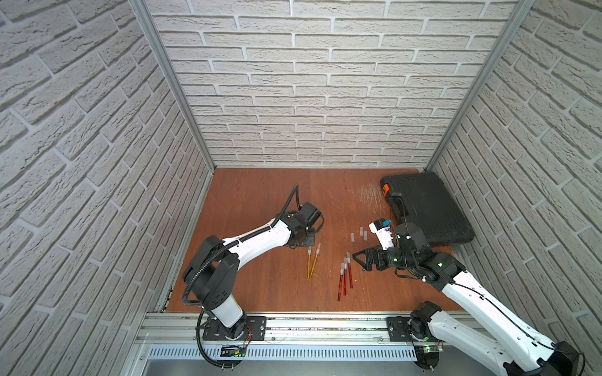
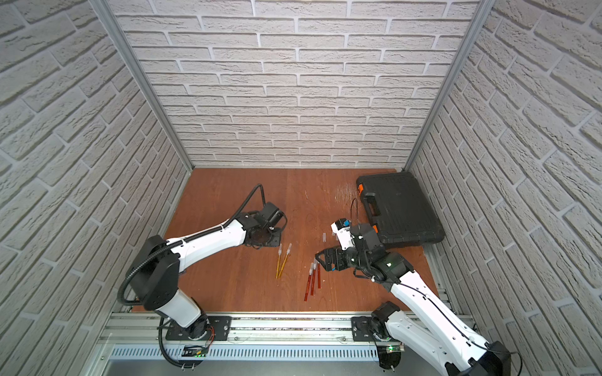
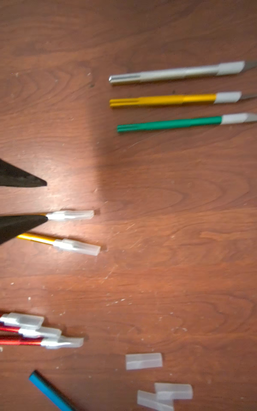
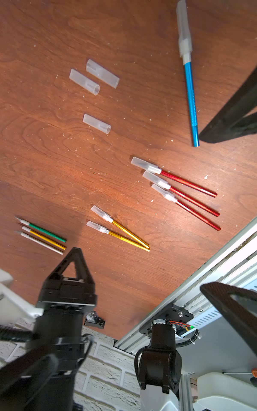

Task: Remove protective caps from carving knives
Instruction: Place the carving knife at the center of the board, then pick up the carving knife from the center of the board.

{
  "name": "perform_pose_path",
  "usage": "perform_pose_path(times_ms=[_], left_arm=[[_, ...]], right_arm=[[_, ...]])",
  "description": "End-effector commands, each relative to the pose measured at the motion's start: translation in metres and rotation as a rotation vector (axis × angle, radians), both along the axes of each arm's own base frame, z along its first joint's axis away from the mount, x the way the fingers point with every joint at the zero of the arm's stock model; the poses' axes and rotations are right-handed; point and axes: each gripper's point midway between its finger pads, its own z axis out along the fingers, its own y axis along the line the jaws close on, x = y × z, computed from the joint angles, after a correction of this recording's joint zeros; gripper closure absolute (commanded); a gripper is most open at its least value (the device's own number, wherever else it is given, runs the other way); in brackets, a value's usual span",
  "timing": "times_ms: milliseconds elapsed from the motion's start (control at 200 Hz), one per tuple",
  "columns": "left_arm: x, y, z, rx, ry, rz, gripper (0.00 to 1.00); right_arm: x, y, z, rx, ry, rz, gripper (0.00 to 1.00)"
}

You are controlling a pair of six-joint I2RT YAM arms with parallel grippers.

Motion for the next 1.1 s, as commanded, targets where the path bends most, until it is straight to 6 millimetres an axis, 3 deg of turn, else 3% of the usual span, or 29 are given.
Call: perform_pose_path(times_ms=[0,430,1095], left_arm=[[-0.019,-0.003,-0.003,-0.006,0.009,0.059,0.76],[-0.054,-0.018,-0.038,0.080,0.055,0.036,0.76],[-0.058,-0.009,-0.071,0.156,0.103,0.044,0.80]], right_arm=[[-0.002,0.000,0.012,-0.001,-0.027,0.012,0.03],[0.001,-0.005,0.009,-0.022,-0.033,-0.013,0.04],[0.003,-0.010,0.008,-0.041,-0.038,-0.042,0.03]])
